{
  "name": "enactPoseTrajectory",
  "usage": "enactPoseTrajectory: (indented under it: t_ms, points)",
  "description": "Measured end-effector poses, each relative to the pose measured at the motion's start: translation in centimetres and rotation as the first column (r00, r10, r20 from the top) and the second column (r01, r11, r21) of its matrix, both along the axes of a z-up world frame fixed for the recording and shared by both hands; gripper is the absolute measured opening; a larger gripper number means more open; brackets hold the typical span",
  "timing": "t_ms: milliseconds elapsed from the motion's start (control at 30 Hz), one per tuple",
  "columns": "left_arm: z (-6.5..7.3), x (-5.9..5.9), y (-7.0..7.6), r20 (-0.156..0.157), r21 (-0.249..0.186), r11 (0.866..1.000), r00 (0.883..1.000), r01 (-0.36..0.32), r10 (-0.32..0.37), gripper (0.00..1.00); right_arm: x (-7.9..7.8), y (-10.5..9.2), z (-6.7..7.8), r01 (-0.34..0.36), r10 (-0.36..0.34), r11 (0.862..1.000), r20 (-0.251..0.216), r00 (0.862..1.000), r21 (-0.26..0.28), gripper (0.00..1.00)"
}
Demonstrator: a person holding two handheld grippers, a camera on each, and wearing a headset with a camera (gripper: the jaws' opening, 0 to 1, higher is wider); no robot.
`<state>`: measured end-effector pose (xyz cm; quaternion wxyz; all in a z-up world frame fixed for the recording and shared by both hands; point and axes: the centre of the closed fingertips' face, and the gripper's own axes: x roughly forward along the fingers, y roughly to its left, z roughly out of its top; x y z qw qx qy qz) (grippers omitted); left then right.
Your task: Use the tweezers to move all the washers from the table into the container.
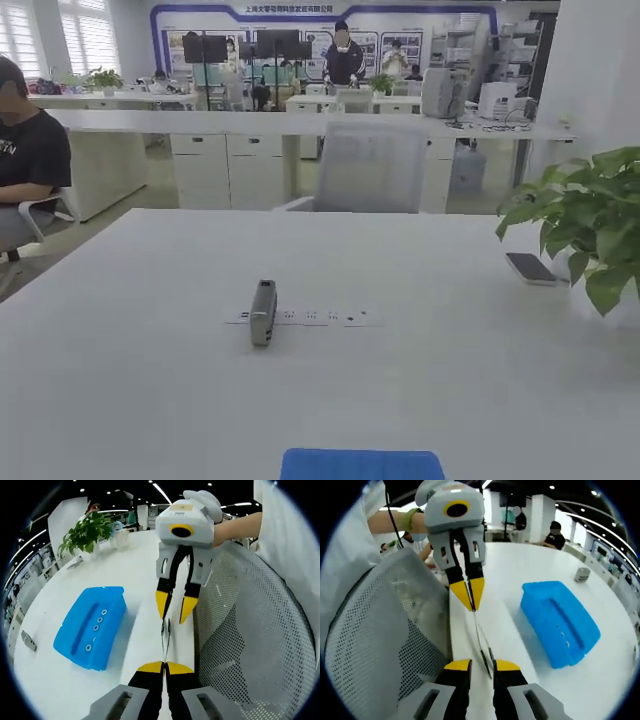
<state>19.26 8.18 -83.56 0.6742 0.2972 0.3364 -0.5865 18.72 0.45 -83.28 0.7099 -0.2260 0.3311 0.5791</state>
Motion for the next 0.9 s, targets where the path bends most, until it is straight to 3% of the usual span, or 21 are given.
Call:
enactPoseTrajectory:
  t_ms: [67, 167, 333, 433, 533, 567, 633, 667, 733, 800, 867, 900]
  points:
    - [-0.6, 0.0, 0.3, 0.000, 0.039, 0.999, 1.000, 0.008, -0.008, 0.00, 0.4, -1.1, 1.1, 0.080, -0.080, 0.996, -0.001, 0.997, 0.044, 0.14]
    - [-1.3, 0.1, 0.2, -0.016, 0.073, 0.997, 1.000, 0.012, -0.011, 0.00, 0.9, -3.8, 3.5, 0.209, -0.212, 0.971, 0.008, 0.977, 0.118, 0.14]
    - [-2.3, 0.1, 0.3, -0.043, 0.120, 0.993, 0.999, 0.003, 0.002, 0.00, 1.7, -8.0, 5.1, 0.305, -0.317, 0.942, 0.069, 0.946, 0.139, 0.15]
    - [-2.6, 0.2, 0.2, -0.061, 0.128, 0.992, 0.998, -0.019, 0.027, 0.00, 2.4, -9.1, 6.9, 0.380, -0.403, 0.897, 0.063, 0.913, 0.227, 0.19]
    - [-2.7, 0.2, 0.3, -0.065, 0.130, 0.990, 0.996, -0.050, 0.059, 0.00, 3.0, -9.5, 8.3, 0.420, -0.455, 0.852, 0.046, 0.889, 0.313, 0.26]
    - [-2.7, 0.3, 0.3, -0.060, 0.129, 0.990, 0.996, -0.060, 0.068, 0.00, 3.1, -9.6, 8.5, 0.430, -0.468, 0.840, 0.039, 0.883, 0.332, 0.29]
    - [-2.6, 0.7, 0.6, -0.019, 0.115, 0.989, 0.995, -0.097, 0.100, 0.00, 3.6, -10.0, 9.1, 0.452, -0.497, 0.812, 0.034, 0.867, 0.369, 0.34]
    - [-2.2, 0.8, 0.6, -0.011, 0.089, 0.986, 0.990, -0.141, 0.143, 0.04, 3.9, -10.2, 9.5, 0.467, -0.519, 0.795, 0.034, 0.854, 0.388, 0.38]
    - [-1.8, 0.8, 0.7, -0.011, 0.058, 0.980, 0.981, -0.192, 0.193, 0.10, 4.3, -10.4, 9.8, 0.476, -0.537, 0.780, 0.042, 0.843, 0.407, 0.45]
    - [-0.7, 1.0, 1.0, 0.003, -0.026, 0.957, 0.957, -0.289, 0.289, 0.20, 5.1, -11.3, 10.4, 0.498, -0.577, 0.751, 0.064, 0.814, 0.434, 0.53]
    - [0.2, 1.0, 1.5, -0.013, -0.088, 0.922, 0.926, -0.376, 0.377, 0.30, 5.6, -12.0, 10.7, 0.509, -0.601, 0.730, 0.075, 0.795, 0.455, 0.58]
    - [1.0, 1.2, 1.8, -0.021, -0.143, 0.890, 0.901, -0.432, 0.434, 0.34, 5.7, -12.2, 10.9, 0.515, -0.612, 0.720, 0.076, 0.787, 0.465, 0.61]
